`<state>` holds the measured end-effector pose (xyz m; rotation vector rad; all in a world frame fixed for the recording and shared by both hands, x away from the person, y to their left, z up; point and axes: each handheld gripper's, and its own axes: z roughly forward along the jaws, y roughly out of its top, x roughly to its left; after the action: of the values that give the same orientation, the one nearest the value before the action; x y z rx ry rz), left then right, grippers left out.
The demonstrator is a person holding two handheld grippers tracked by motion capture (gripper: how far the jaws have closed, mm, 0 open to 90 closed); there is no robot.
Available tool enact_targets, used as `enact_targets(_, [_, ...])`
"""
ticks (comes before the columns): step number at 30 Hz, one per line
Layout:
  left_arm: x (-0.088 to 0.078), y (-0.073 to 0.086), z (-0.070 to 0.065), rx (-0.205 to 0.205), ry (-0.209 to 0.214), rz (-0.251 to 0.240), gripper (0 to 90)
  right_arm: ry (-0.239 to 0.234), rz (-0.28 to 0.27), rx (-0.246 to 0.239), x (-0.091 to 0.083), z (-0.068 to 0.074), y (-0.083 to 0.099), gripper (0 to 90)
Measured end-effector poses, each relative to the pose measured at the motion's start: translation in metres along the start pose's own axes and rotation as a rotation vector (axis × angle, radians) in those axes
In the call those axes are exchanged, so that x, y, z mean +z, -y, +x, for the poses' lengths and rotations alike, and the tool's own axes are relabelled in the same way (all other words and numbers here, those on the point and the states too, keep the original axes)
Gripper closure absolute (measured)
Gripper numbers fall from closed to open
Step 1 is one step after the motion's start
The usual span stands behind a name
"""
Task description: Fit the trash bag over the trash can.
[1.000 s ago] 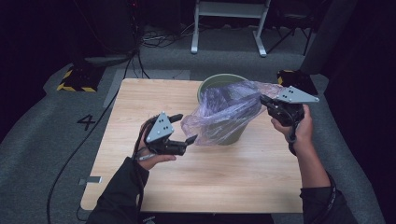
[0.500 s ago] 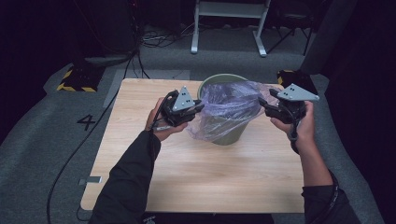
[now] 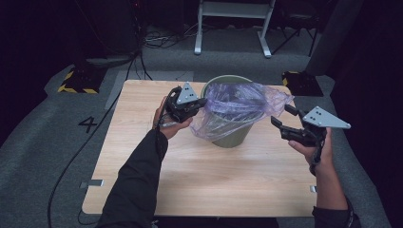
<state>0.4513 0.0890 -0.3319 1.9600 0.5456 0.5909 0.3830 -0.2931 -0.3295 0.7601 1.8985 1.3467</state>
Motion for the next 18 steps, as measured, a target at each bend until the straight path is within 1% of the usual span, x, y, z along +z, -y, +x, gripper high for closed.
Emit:
enact_targets(2, [0.002, 0.002, 0.0, -0.009, -0.007, 0.0, 89.4, -0.025, -0.018, 0.093, -0.001, -0.002, 0.011, 35.4])
enact_targets(3, [0.003, 0.002, 0.001, -0.013, -0.006, 0.001, 89.4, -0.026, -0.007, 0.134, 0.002, -0.004, 0.016, 35.6])
enact_targets(4, [0.004, 0.003, 0.001, -0.018, -0.006, 0.004, 89.4, -0.022, 0.002, 0.155, 0.004, -0.004, 0.019, 35.6])
enact_targets(5, [0.004, 0.003, 0.001, -0.017, -0.006, 0.003, 89.4, -0.031, 0.001, 0.19, 0.006, -0.005, 0.023, 35.9])
enact_targets(6, [0.005, 0.004, 0.001, -0.017, -0.003, 0.003, 89.4, -0.053, -0.001, 0.222, 0.009, -0.006, 0.026, 36.0])
enact_targets(7, [0.005, 0.004, 0.001, -0.018, -0.002, 0.003, 89.4, -0.079, 0.011, 0.246, 0.013, -0.005, 0.029, 35.9])
enact_targets(8, [0.006, 0.004, 0.001, -0.023, 0.004, 0.001, 89.4, -0.095, 0.019, 0.245, 0.016, -0.004, 0.031, 35.4])
enact_targets(9, [0.007, 0.004, 0.001, -0.024, 0.004, 0.001, 89.4, -0.115, 0.033, 0.24, 0.021, -0.001, 0.032, 34.3])
enact_targets(10, [0.007, 0.004, 0.001, -0.024, 0.003, -0.001, 89.4, -0.117, 0.037, 0.232, 0.023, 0.0, 0.032, 33.8])
enact_targets(11, [0.007, 0.005, 0.001, -0.026, 0.002, -0.002, 89.4, -0.117, 0.042, 0.205, 0.025, 0.002, 0.031, 33.4])
enact_targets(12, [0.007, 0.005, 0.001, -0.027, 0.002, -0.002, 89.4, -0.119, 0.047, 0.167, 0.027, 0.004, 0.03, 32.5])
enact_targets(13, [0.007, 0.005, 0.001, -0.028, 0.002, -0.002, 89.4, -0.113, 0.053, 0.109, 0.028, 0.007, 0.028, 31.9])
enact_targets(15, [0.007, 0.005, 0.002, -0.029, 0.003, -0.002, 89.4, -0.096, 0.057, 0.052, 0.028, 0.007, 0.027, 31.8])
enact_targets(16, [0.007, 0.005, 0.002, -0.03, 0.003, -0.001, 89.4, -0.101, 0.053, 0.031, 0.028, 0.007, 0.026, 31.5])
enact_targets(17, [0.007, 0.005, 0.002, -0.031, 0.002, -0.001, 89.4, -0.083, 0.06, -0.01, 0.027, 0.007, 0.026, 31.2])
enact_targets(18, [0.007, 0.005, 0.003, -0.034, 0.001, -0.002, 89.4, -0.043, 0.079, -0.064, 0.027, 0.008, 0.026, 31.3])
